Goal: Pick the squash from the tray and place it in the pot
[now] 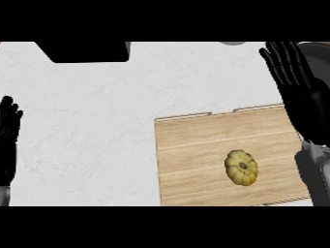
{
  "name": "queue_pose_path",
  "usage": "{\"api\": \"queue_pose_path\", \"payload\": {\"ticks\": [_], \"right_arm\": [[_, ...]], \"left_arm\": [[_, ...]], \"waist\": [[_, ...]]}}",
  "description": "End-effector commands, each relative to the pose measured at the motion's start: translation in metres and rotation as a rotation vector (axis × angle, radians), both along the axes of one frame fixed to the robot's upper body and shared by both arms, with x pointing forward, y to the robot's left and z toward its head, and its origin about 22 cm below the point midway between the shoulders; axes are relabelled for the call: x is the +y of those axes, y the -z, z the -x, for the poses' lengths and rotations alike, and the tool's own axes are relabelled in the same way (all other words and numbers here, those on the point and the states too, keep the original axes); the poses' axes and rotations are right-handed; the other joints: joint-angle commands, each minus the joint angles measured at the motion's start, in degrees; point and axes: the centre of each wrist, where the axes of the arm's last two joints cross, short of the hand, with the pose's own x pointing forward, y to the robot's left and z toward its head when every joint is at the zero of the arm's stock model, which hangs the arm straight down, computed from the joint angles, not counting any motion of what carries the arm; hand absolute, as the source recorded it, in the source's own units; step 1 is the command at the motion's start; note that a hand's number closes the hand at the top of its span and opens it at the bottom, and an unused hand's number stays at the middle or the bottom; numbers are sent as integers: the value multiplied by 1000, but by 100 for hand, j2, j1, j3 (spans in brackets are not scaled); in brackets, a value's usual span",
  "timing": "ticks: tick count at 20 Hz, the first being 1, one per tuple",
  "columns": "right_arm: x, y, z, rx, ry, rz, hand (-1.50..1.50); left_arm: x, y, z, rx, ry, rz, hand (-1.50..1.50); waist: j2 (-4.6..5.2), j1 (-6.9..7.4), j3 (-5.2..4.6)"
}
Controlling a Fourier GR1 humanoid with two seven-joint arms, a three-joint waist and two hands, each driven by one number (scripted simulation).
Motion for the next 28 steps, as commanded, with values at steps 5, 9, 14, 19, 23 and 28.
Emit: {"api": "queue_pose_path", "payload": {"ticks": [5,9,14,19,23,28], "right_arm": [[10,60,28,432,-148,503,150],[-14,19,29,0,288,593,-150],[7,63,88,-112,253,322,-150],[3,-4,130,5,196,491,-150],[16,-26,131,194,237,667,-150],[35,-41,116,389,234,632,-150]], "left_arm": [[-52,36,4,240,323,83,0],[-59,60,17,349,401,161,0],[-55,61,3,373,473,176,0],[-77,62,-12,372,499,177,0],[-63,66,-15,386,514,174,0],[-69,56,-11,378,525,176,0]], "waist": [[-75,-41,91],[-161,-268,105],[-127,27,126],[-134,128,114],[-120,175,95],[-111,327,112]]}}
